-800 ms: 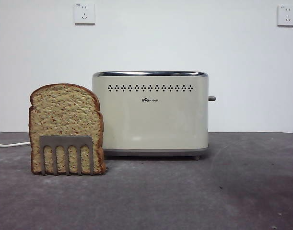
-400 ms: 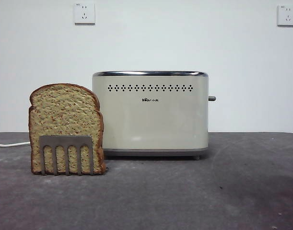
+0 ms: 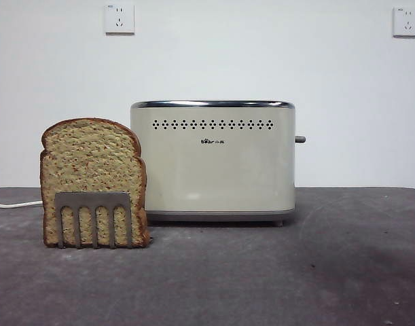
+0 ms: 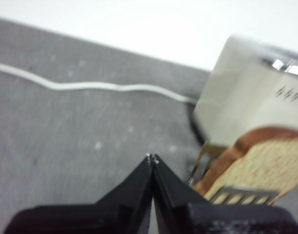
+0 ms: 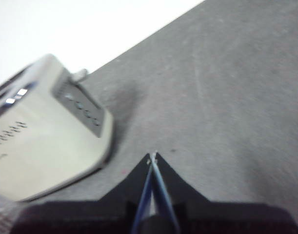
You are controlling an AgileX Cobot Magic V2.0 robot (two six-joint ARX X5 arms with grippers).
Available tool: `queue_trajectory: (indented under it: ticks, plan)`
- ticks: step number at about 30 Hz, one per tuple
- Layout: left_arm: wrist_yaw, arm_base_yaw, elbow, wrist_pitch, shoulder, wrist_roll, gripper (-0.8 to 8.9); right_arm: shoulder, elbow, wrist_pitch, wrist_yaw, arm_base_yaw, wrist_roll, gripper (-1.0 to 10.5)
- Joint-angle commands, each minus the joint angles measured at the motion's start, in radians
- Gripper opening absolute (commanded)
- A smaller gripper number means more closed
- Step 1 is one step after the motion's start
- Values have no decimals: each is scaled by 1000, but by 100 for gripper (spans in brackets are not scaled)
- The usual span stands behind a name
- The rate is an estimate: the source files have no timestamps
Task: Pick up a slice of bread from the rack,put the bread on the toaster,press the button
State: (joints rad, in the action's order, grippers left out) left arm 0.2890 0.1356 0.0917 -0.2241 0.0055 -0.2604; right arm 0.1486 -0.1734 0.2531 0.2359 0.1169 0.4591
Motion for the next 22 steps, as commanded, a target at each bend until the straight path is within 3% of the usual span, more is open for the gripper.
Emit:
queue_trajectory:
  ticks: [1,10,15,22]
  plan:
    - [26,2,53,-7,-2,-12,-8,68,-66,-8,40,-3,-26,-13]
    - [135,2,224,-63,103,-34,-8,303,-329,21,252,-18,-103,-12]
    - [318,2,344,-72,237,4,-8,421,-510,173,328,-29,-241,-12]
    - [570,-1,575,-197,451,167,-8,565,-783,442,370,-48,-473,-12]
